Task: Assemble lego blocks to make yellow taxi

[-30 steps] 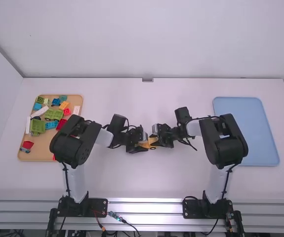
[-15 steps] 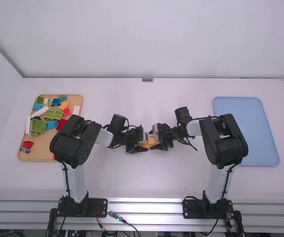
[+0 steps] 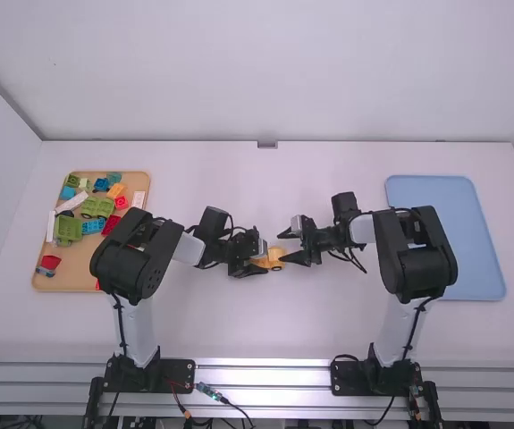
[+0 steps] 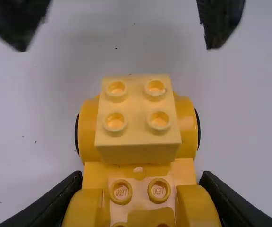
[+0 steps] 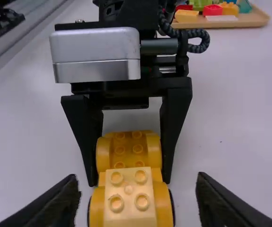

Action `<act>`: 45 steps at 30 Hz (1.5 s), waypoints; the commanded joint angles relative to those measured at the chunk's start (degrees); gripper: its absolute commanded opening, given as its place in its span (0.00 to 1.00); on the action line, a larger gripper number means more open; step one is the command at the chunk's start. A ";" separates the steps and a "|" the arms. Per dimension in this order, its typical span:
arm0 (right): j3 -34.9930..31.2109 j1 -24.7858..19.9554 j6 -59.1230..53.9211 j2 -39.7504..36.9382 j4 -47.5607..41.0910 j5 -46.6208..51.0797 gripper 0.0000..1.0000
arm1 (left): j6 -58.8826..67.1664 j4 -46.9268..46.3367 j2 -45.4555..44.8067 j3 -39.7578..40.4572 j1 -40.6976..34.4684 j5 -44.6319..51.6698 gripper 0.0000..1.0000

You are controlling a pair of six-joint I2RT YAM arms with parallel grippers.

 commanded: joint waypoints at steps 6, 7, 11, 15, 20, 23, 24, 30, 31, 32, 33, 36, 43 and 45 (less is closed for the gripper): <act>1.46 1.07 0.28 -0.96 -1.21 1.53 0.00 | 1.97 -1.60 3.06 -1.70 -0.24 -8.61 0.15; 1.46 1.51 0.31 -0.96 -1.21 2.43 0.00 | 1.97 -1.44 3.06 -1.77 -0.24 -8.61 0.14; 1.46 3.37 0.31 -0.93 -1.23 5.42 0.00 | 1.97 -1.68 3.06 -1.73 0.11 -8.63 0.14; 1.38 4.02 0.31 -0.93 -1.23 6.71 0.00 | 1.95 -1.44 3.06 -1.73 -0.24 -8.57 0.14; -0.48 3.85 1.90 -0.89 1.94 7.52 0.00 | 1.77 -1.62 3.06 -1.68 0.00 -8.61 0.14; -2.05 3.56 6.71 -0.76 7.12 8.57 0.00 | 1.79 -1.70 3.06 -1.66 -0.24 -8.57 0.13; -2.84 3.56 8.65 -0.67 9.46 9.11 0.00 | 1.79 -1.68 3.06 -1.62 -0.22 -8.61 0.13; -5.99 4.92 10.77 -0.52 15.07 9.27 0.00 | 1.73 -1.73 3.06 -1.57 -0.22 -8.66 0.13; -6.16 5.22 10.86 -0.52 15.14 9.14 0.00 | 0.81 -1.44 3.06 -1.57 0.09 -8.61 0.13; -6.16 5.29 10.80 -0.52 14.66 9.20 0.00 | 0.44 -1.07 3.06 -1.62 0.11 -8.63 0.13; -6.16 5.18 10.82 -0.52 14.40 9.09 0.00 | 0.57 -1.01 3.06 -1.70 -0.13 -8.63 0.13; -6.16 4.87 10.84 -0.52 14.00 9.20 0.00 | 0.44 -1.14 3.06 -1.73 -0.28 -10.01 0.13; -6.47 4.92 10.75 -0.52 12.50 14.99 0.00 | 0.28 -0.76 3.06 -1.73 -0.28 -10.97 0.11; -7.08 6.05 10.62 -0.52 12.63 17.00 0.00 | 0.28 -1.22 3.06 -1.42 -0.26 -10.97 0.10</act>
